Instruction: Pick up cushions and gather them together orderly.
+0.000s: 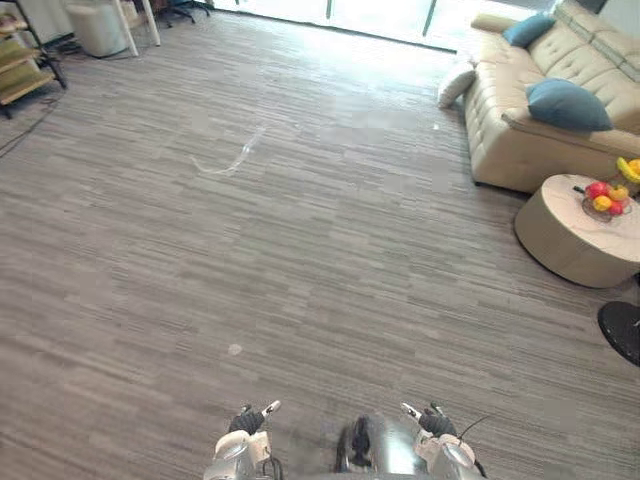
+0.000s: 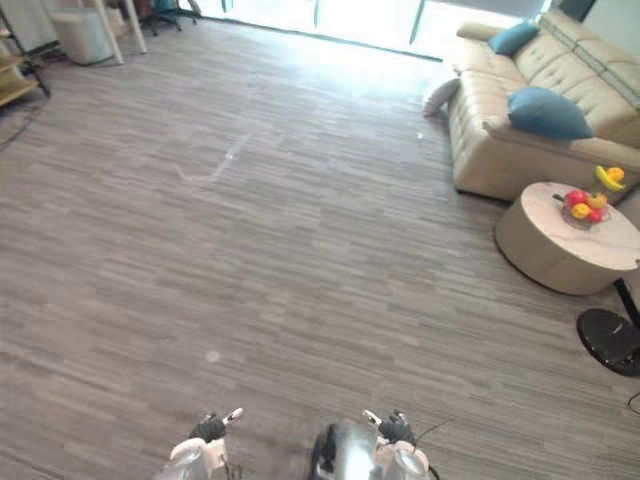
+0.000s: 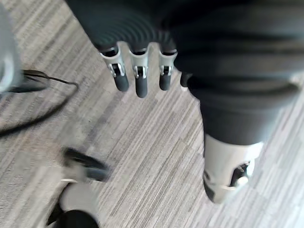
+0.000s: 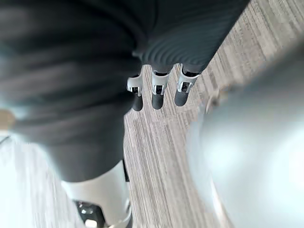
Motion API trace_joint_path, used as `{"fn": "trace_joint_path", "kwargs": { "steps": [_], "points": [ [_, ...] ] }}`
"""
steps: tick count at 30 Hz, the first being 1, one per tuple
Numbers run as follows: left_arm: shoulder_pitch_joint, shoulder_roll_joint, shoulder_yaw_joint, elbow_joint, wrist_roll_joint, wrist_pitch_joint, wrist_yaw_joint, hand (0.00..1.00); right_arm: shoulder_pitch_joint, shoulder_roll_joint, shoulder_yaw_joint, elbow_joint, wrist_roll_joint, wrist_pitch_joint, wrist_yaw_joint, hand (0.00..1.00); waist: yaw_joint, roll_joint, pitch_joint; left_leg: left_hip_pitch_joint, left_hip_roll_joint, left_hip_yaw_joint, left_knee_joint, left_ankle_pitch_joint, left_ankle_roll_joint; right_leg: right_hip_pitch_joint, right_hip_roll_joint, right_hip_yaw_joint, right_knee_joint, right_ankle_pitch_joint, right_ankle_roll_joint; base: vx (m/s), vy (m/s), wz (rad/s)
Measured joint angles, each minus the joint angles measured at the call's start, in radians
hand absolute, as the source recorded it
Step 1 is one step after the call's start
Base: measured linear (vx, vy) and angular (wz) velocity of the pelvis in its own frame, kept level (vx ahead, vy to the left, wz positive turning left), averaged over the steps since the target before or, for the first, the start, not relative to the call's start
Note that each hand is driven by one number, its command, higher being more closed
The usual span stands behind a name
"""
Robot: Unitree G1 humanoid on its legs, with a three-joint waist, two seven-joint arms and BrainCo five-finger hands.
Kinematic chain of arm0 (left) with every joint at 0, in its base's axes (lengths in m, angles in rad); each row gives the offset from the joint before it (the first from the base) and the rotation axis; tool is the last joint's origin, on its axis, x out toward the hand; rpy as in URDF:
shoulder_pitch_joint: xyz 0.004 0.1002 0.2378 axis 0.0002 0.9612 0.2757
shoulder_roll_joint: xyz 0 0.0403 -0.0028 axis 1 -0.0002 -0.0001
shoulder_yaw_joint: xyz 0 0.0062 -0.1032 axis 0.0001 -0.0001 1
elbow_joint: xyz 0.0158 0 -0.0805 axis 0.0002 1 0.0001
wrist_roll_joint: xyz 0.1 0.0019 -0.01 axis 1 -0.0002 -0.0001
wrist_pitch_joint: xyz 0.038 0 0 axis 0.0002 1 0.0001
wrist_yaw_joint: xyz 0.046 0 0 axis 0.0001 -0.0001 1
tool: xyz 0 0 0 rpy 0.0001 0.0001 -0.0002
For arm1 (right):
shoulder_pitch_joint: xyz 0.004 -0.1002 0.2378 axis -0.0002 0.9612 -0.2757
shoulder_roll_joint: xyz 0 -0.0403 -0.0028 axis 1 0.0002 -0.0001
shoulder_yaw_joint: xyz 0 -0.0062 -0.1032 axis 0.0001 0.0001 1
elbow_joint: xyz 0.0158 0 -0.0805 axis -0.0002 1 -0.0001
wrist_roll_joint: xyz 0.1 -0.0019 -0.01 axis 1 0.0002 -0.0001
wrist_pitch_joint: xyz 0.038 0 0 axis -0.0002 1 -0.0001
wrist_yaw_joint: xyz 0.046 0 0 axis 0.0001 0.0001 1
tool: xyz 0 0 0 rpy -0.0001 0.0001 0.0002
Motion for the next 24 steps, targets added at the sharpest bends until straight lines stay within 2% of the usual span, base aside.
{"fn": "trace_joint_path", "kwargs": {
  "steps": [1,2,3,4,5,6,7,8,9,11,12,14,15,16,17,18,19,20,21,22,23,24],
  "points": [
    [0.013,-0.003,-0.007,0.001,0.008,-0.001,-0.002,0.00,0.021,-0.004,0.000,0.004,-0.003,0.008,0.000,0.00,-0.002,0.000,0.004,0.039,-0.012,-0.039,0.003,0.000,0.000,0.004,0.001,0.019,0.034,0.080,-0.084,0.74,-0.185,0.22],
    [0.017,-0.019,-0.003,-0.004,0.016,-0.002,-0.004,0.00,0.019,-0.026,-0.004,-0.001,-0.002,0.008,0.002,0.00,-0.006,0.039,0.003,0.046,0.025,-0.070,0.065,0.002,-0.002,0.004,0.014,0.009,0.119,0.016,-0.108,0.61,-0.193,-0.01],
    [0.016,-0.022,-0.001,-0.004,0.028,-0.001,-0.005,0.00,0.011,-0.035,-0.004,-0.002,-0.009,0.008,0.002,0.00,-0.004,0.063,0.002,0.027,0.050,-0.084,0.147,0.008,-0.010,0.011,0.027,0.011,0.144,-0.019,-0.116,0.74,-0.262,-0.31],
    [0.018,-0.025,-0.001,-0.004,0.029,-0.001,-0.006,0.00,0.005,-0.044,-0.002,-0.003,-0.024,0.010,0.003,0.00,-0.004,0.086,-0.008,-0.045,0.086,-0.125,0.330,0.037,-0.058,0.018,0.053,0.020,0.166,-0.069,-0.120,0.63,-0.223,-0.44],
    [0.018,-0.030,0.015,-0.008,0.028,-0.001,-0.005,0.00,-0.001,-0.047,-0.001,-0.008,-0.032,0.008,0.003,0.00,-0.004,0.106,0.004,-0.164,0.128,-0.207,0.606,0.148,-0.137,0.055,0.087,0.043,0.160,-0.104,-0.124,0.62,-0.196,-0.54],
    [0.018,-0.035,0.028,-0.013,0.027,-0.001,-0.005,0.00,-0.004,-0.052,-0.001,-0.007,-0.032,0.007,0.000,0.00,0.000,0.116,0.012,-0.241,0.151,-0.245,0.760,0.221,-0.182,0.088,0.115,0.051,0.141,-0.114,-0.129,0.60,-0.107,-0.74],
    [0.022,-0.034,0.036,-0.026,0.025,-0.002,-0.006,0.00,-0.008,-0.054,0.002,-0.001,-0.030,0.008,-0.004,0.00,0.007,0.127,0.016,-0.321,0.180,-0.248,0.929,0.216,-0.181,0.149,0.150,0.072,0.107,-0.128,-0.143,0.49,-0.032,-0.79],
    [0.023,-0.030,0.039,-0.033,0.025,-0.002,-0.006,0.00,-0.015,-0.051,0.016,0.004,-0.028,0.009,-0.006,0.00,0.011,0.122,0.025,-0.365,0.189,-0.240,1.001,0.198,-0.163,0.206,0.168,0.094,0.078,-0.139,-0.150,0.64,-0.023,-0.88],
    [0.025,-0.023,0.043,-0.054,0.024,-0.006,-0.005,0.00,-0.020,-0.044,0.049,0.009,-0.027,0.010,-0.007,0.00,0.015,0.093,0.037,-0.430,0.192,-0.222,1.039,0.166,-0.118,0.289,0.177,0.124,0.025,-0.159,-0.161,0.63,-0.016,-0.73],
    [0.030,-0.015,0.043,-0.094,0.005,-0.010,-0.006,0.00,-0.019,-0.028,0.084,0.016,-0.027,0.017,-0.008,0.00,0.025,0.058,0.031,-0.542,0.196,-0.152,0.965,0.112,-0.088,0.400,0.181,0.179,-0.078,-0.164,-0.159,0.53,0.003,-0.73],
    [0.036,-0.016,0.049,-0.112,-0.008,-0.012,-0.006,0.00,-0.027,-0.017,0.086,0.029,-0.025,0.017,-0.007,0.00,0.039,0.055,0.022,-0.589,0.202,-0.097,0.836,0.082,-0.058,0.453,0.179,0.214,-0.125,-0.154,-0.130,0.51,0.059,-0.81],
    [0.036,-0.036,0.076,-0.125,-0.012,-0.017,-0.005,0.00,-0.027,-0.008,0.086,0.032,-0.025,0.019,-0.009,0.00,0.057,0.066,0.022,-0.645,0.195,-0.069,0.601,0.075,-0.045,0.537,0.175,0.267,-0.186,-0.168,-0.103,0.57,0.123,-0.78],
    [0.036,-0.041,0.074,-0.125,-0.013,-0.024,-0.005,0.00,-0.022,-0.001,0.086,0.033,-0.025,0.020,-0.009,0.00,0.065,0.071,0.015,-0.657,0.174,-0.069,0.442,0.096,-0.066,0.579,0.167,0.285,-0.218,-0.182,-0.083,0.60,0.226,-0.67],
    [0.037,-0.040,0.076,-0.126,-0.013,-0.025,-0.005,0.00,-0.024,0.005,0.090,0.033,-0.028,0.021,-0.009,0.00,0.069,0.071,0.014,-0.663,0.155,-0.083,0.290,0.143,-0.065,0.625,0.149,0.305,-0.248,-0.203,-0.061,0.74,0.332,-0.58],
    [0.038,-0.039,0.081,-0.130,-0.013,-0.026,-0.005,0.00,-0.025,0.006,0.098,0.034,-0.029,0.021,-0.009,0.00,0.072,0.063,0.011,-0.676,0.135,-0.098,0.262,0.217,-0.055,0.650,0.129,0.320,-0.266,-0.218,-0.044,0.83,0.392,-0.64],
    [0.046,-0.037,0.087,-0.141,-0.013,-0.026,-0.004,0.00,-0.026,0.010,0.118,0.034,-0.029,0.021,-0.009,0.00,0.078,0.049,-0.011,-0.672,0.104,-0.086,0.252,0.299,-0.022,0.670,0.097,0.342,-0.278,-0.227,-0.026,0.73,0.353,-0.43],
    [0.046,-0.026,0.073,-0.139,-0.013,-0.025,-0.002,0.00,-0.021,0.019,0.117,0.031,-0.031,0.020,-0.008,0.00,0.068,0.029,-0.031,-0.665,0.083,-0.055,0.258,0.271,0.015,0.651,0.062,0.341,-0.262,-0.211,0.000,0.89,0.440,-0.42],
    [0.046,-0.022,0.068,-0.138,-0.013,-0.023,0.001,0.00,-0.023,0.029,0.112,0.032,-0.032,0.020,-0.006,0.00,0.072,0.019,-0.033,-0.654,0.075,-0.040,0.283,0.231,0.054,0.620,0.044,0.349,-0.192,-0.167,0.061,0.57,0.294,-0.16],
    [0.046,-0.019,0.066,-0.137,-0.013,-0.022,0.003,0.00,-0.020,0.029,0.115,0.033,-0.033,0.023,-0.005,0.00,0.073,0.015,-0.034,-0.640,0.067,-0.038,0.283,0.222,0.060,0.615,0.037,0.352,-0.157,-0.155,0.067,0.68,0.371,-0.14],
    [0.046,-0.009,0.047,-0.127,-0.013,-0.019,0.006,0.00,-0.004,0.037,0.109,0.031,-0.034,0.023,-0.005,0.00,0.072,0.003,-0.037,-0.584,0.042,-0.030,0.271,0.194,0.071,0.583,0.021,0.360,-0.012,-0.125,0.080,0.50,0.275,-0.10],
    [0.049,-0.002,0.030,-0.118,-0.012,-0.019,0.007,0.00,0.004,0.032,0.108,0.031,-0.035,0.020,-0.006,0.00,0.074,0.001,-0.035,-0.520,0.028,-0.019,0.250,0.160,0.066,0.518,0.016,0.363,0.184,-0.069,0.112,0.73,0.383,-0.19],
    [0.050,0.001,0.023,-0.107,-0.012,-0.019,0.006,0.00,0.012,0.026,0.111,0.030,-0.036,0.016,-0.004,0.00,0.072,0.001,-0.029,-0.446,0.011,-0.013,0.222,0.123,0.054,0.422,0.002,0.365,0.420,0.017,0.154,0.57,0.279,-0.28]
  ]
}}
